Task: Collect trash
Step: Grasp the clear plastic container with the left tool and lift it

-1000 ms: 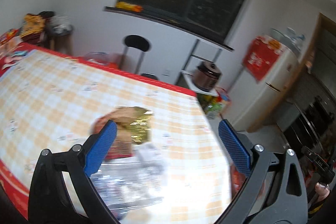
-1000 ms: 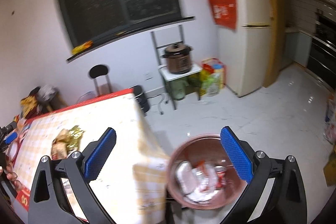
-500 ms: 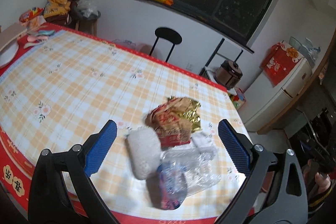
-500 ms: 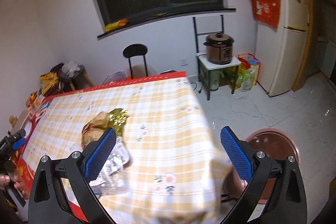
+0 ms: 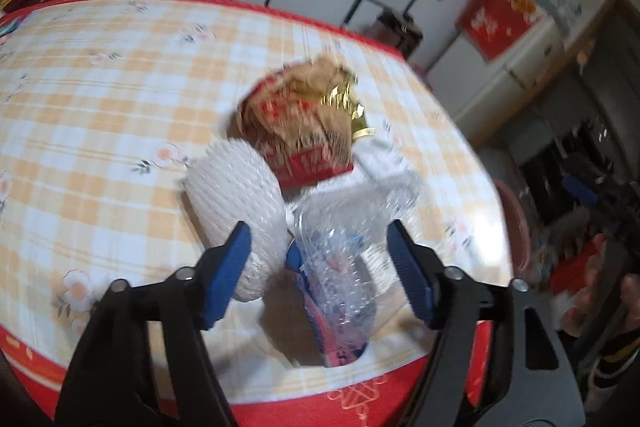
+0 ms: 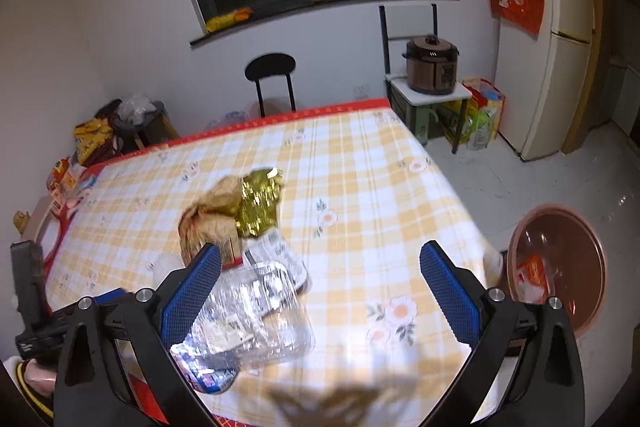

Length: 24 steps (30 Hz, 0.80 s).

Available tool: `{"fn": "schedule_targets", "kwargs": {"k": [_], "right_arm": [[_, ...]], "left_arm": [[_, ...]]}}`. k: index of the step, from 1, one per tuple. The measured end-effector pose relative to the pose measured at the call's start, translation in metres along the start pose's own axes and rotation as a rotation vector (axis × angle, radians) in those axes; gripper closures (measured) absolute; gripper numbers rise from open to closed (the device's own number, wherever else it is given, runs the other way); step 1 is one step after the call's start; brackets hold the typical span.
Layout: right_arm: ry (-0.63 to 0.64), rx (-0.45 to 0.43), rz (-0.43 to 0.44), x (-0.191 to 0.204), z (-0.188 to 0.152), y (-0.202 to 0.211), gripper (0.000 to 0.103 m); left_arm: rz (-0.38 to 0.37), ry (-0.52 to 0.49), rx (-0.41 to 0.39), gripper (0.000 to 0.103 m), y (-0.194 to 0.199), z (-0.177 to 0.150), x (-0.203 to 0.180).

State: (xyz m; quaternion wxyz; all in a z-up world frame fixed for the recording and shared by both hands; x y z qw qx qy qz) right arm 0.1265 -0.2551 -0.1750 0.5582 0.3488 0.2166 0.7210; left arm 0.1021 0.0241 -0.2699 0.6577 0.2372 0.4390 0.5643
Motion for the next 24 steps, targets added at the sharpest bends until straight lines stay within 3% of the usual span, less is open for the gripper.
{"fn": "schedule_targets", "kwargs": {"k": [3, 5, 8, 10, 11, 12, 19, 24], "right_arm": [[0.000, 0.060, 0.002, 0.004, -0.012, -0.007, 0.005], [0.007, 0.072, -0.027, 0.005, -0.015, -0.011, 0.005], [-0.023, 0.084, -0.024, 0.007, -0.014, -0.017, 0.005], [-0.005, 0.096, -0.019, 0.013, -0.012, -0.021, 0.005], [0.016, 0.101, -0.019, 0.018, -0.011, -0.023, 0.005], [0.030, 0.103, -0.016, 0.020, -0.010, -0.024, 0.005], [0.029, 0.101, 0.015, 0.034, -0.001, -0.035, 0.005], [0.078, 0.111, 0.045, 0.058, 0.005, -0.048, 0.005]], "left_arm": [[-0.010, 0.043, 0.065, 0.045, -0.020, -0.004, 0.005], [-0.018, 0.044, 0.076, 0.046, -0.028, -0.006, 0.008], [-0.013, 0.047, 0.084, 0.057, -0.035, -0.005, 0.013], [-0.018, 0.057, 0.075, 0.071, -0.037, -0.004, 0.015], [-0.027, 0.059, 0.072, 0.085, -0.038, -0.003, 0.016], [-0.035, 0.064, 0.067, 0.088, -0.037, -0.003, 0.016], [-0.107, 0.101, -0.017, 0.090, 0.004, 0.001, 0.026], [-0.078, 0.231, -0.163, 0.090, 0.056, 0.012, 0.068]]}}
Point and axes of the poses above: each gripper's, at about its wrist camera, not at the fingertips, and y roughly against the way its jaws point, x to its left, z to its top, the point moved 3 cm from there along -y, roughly the way its jaws point, and after that the axes turned 4 degrees about z, right-handed, at the moved point
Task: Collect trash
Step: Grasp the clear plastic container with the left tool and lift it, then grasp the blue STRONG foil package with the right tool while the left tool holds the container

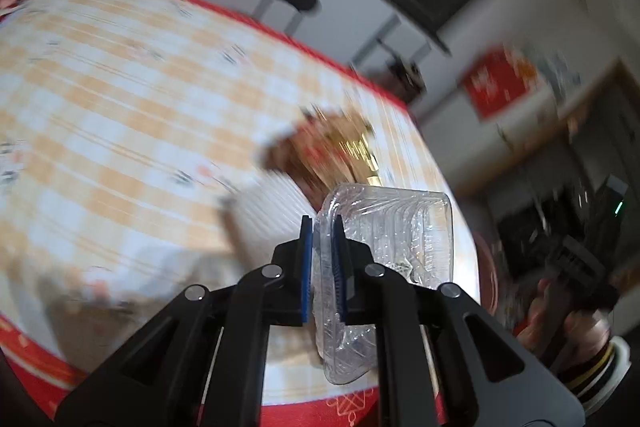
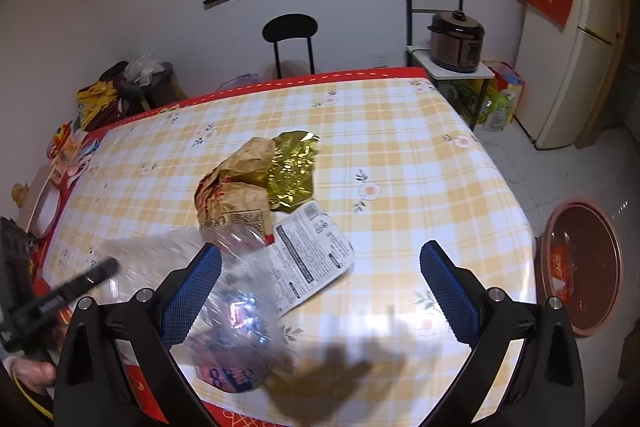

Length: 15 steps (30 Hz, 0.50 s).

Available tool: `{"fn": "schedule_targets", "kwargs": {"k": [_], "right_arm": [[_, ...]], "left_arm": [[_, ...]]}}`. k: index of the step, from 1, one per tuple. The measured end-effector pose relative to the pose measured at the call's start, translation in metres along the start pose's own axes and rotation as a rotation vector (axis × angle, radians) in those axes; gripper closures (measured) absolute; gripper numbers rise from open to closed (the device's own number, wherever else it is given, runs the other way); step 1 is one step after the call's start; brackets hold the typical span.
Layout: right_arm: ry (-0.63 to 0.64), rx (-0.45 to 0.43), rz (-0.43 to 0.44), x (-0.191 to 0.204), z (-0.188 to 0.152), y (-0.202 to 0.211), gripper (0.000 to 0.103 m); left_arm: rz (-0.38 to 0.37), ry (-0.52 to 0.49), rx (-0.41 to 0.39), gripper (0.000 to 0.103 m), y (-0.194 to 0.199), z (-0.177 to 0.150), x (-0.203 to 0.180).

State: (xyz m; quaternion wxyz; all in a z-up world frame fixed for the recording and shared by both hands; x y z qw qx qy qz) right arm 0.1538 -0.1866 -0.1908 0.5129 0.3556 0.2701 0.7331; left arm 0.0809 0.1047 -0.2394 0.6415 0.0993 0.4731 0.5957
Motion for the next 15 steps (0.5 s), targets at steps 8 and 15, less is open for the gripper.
{"fn": "schedule_targets", "kwargs": {"k": [8, 15], "right_arm": [[0.090, 0.124, 0.066, 0.047, -0.023, -0.039, 0.005], [0.160, 0.307, 0.145, 0.083, -0.072, -0.081, 0.005]], "left_arm": [[0.137, 0.178, -0.170, 0.090, 0.078, 0.016, 0.080], [0.215, 0.278, -0.189, 0.090, 0.102, -0.001, 0.127]]}}
Point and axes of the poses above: each gripper's, at about its wrist camera, not at the fingertips, and y roughly against the way its jaws point, x to its left, z to its top, the point moved 3 cm from there along -y, roughly the way its jaws point, and after that the axes turned 4 degrees about z, right-handed, at the moved point
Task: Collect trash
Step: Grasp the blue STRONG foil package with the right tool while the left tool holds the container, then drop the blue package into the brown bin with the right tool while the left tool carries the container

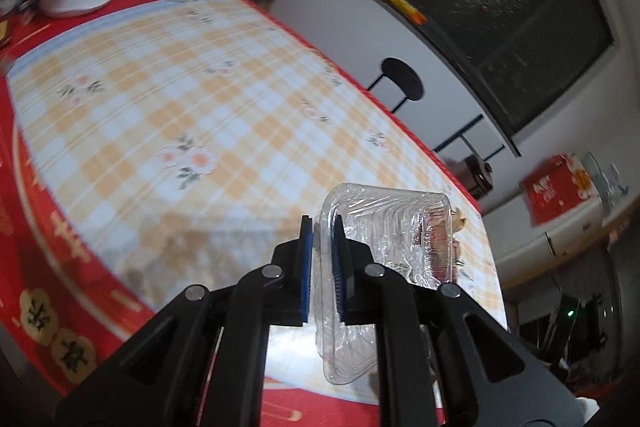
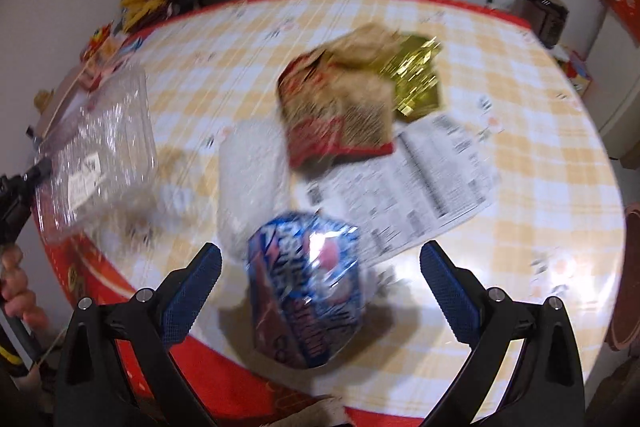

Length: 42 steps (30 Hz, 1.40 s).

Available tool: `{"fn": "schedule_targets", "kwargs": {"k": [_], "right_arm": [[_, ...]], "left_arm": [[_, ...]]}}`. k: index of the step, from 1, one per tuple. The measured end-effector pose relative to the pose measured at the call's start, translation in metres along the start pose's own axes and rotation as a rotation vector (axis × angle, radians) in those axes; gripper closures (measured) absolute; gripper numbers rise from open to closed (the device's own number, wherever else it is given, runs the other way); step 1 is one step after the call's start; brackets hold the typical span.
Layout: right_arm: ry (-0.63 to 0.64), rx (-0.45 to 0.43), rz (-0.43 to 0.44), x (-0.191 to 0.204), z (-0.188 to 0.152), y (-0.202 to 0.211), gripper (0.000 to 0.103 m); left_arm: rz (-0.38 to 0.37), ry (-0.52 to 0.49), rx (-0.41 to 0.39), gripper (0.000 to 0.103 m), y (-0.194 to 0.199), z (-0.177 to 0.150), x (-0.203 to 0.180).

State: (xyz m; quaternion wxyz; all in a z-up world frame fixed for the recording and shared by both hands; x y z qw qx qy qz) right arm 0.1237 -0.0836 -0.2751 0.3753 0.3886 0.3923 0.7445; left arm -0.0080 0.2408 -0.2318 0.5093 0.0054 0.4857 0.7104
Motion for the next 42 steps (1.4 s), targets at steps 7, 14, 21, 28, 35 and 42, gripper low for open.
{"fn": "schedule_targets", "kwargs": {"k": [7, 14, 21, 28, 35, 42], "right_arm": [[-0.004, 0.053, -0.004, -0.006, -0.012, -0.035, 0.005], [-0.041, 0.093, 0.023, -0.022, -0.018, -0.055, 0.005], [-0.056, 0.110, 0.088, -0.016, -0.026, -0.054, 0.022], [-0.062, 0.049, 0.101, -0.018, -0.025, -0.031, 0.022], [-0.054, -0.035, 0.066, -0.030, -0.018, 0.003, 0.022], [-0.137, -0.123, 0.027, -0.075, -0.030, 0.050, 0.022]], "left_arm": [[0.004, 0.008, -0.003, 0.090, 0.008, -0.006, 0.012], [0.000, 0.000, 0.010, 0.090, 0.003, -0.007, 0.010], [-0.028, -0.027, 0.024, 0.090, -0.003, -0.008, -0.004], [-0.048, -0.042, 0.030, 0.090, -0.006, -0.006, -0.015], [-0.094, -0.094, 0.045, 0.090, -0.015, -0.004, -0.048], [-0.163, -0.187, 0.082, 0.090, -0.030, -0.013, -0.107]]}}
Point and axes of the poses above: each gripper's, at about its wrist camera, not at the fingertips, and y roughly against the way its jaws point, x to its left, z to its top, the point moved 3 cm from there along -y, roughly the way its jaws point, and after that the axes turned 4 degrees about z, right-handed, at the moved point
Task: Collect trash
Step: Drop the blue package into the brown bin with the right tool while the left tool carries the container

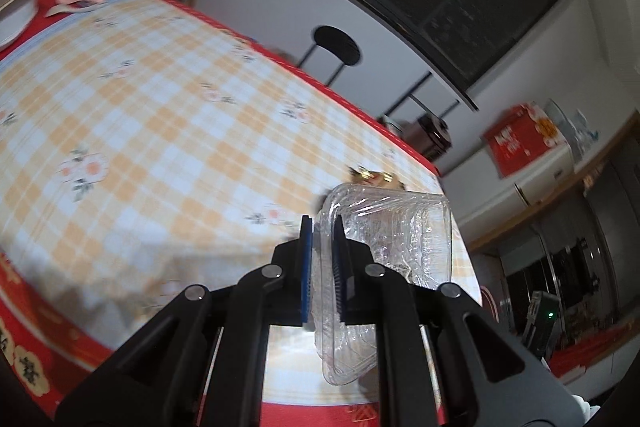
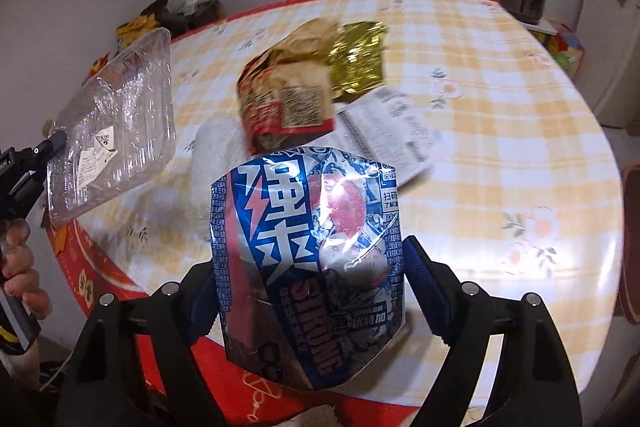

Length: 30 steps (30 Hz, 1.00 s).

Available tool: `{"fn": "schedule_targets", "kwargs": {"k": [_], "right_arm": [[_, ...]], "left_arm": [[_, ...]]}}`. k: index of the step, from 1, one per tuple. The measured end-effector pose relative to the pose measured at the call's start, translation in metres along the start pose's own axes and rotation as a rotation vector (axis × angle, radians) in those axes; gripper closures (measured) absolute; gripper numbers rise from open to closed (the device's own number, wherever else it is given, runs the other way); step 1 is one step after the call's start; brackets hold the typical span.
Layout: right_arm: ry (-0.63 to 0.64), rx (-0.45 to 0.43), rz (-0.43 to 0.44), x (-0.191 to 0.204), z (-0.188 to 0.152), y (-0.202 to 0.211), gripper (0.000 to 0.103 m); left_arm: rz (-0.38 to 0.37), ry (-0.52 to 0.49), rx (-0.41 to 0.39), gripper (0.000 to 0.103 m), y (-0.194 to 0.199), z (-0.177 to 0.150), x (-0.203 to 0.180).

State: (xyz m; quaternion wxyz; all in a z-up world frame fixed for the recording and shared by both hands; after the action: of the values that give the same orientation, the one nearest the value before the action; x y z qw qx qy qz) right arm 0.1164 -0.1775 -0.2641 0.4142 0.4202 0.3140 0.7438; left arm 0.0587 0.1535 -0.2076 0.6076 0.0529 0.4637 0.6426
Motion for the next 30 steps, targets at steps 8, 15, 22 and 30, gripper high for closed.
{"fn": "schedule_targets", "kwargs": {"k": [8, 15, 22, 30], "right_arm": [[-0.133, -0.106, -0.045, -0.072, -0.013, 0.058, 0.022], [-0.247, -0.198, -0.091, -0.148, -0.023, 0.108, 0.022], [-0.353, -0.282, -0.150, -0.227, -0.037, 0.153, 0.023], [-0.421, -0.347, -0.225, -0.318, -0.043, 0.194, 0.023]], "left_arm": [[-0.081, -0.107, 0.058, 0.090, -0.033, -0.012, -0.080], [-0.129, -0.185, 0.080, 0.090, -0.055, -0.029, -0.154], [-0.158, -0.247, 0.100, 0.090, -0.073, -0.048, -0.229], [-0.149, -0.313, 0.104, 0.090, -0.098, -0.072, -0.308]]}}
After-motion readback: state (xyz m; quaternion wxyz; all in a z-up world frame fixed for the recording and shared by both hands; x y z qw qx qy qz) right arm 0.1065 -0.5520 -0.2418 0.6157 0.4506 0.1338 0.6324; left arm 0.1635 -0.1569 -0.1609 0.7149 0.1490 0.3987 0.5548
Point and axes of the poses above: each gripper's, at about its wrist camera, not at the fingertips, and y roughly against the way its jaws point, x to its left, z to its top, the point moved 3 cm from there along -y, roughly the way its jaws point, and after that the axes turned 4 degrees about z, right-handed, at the moved point
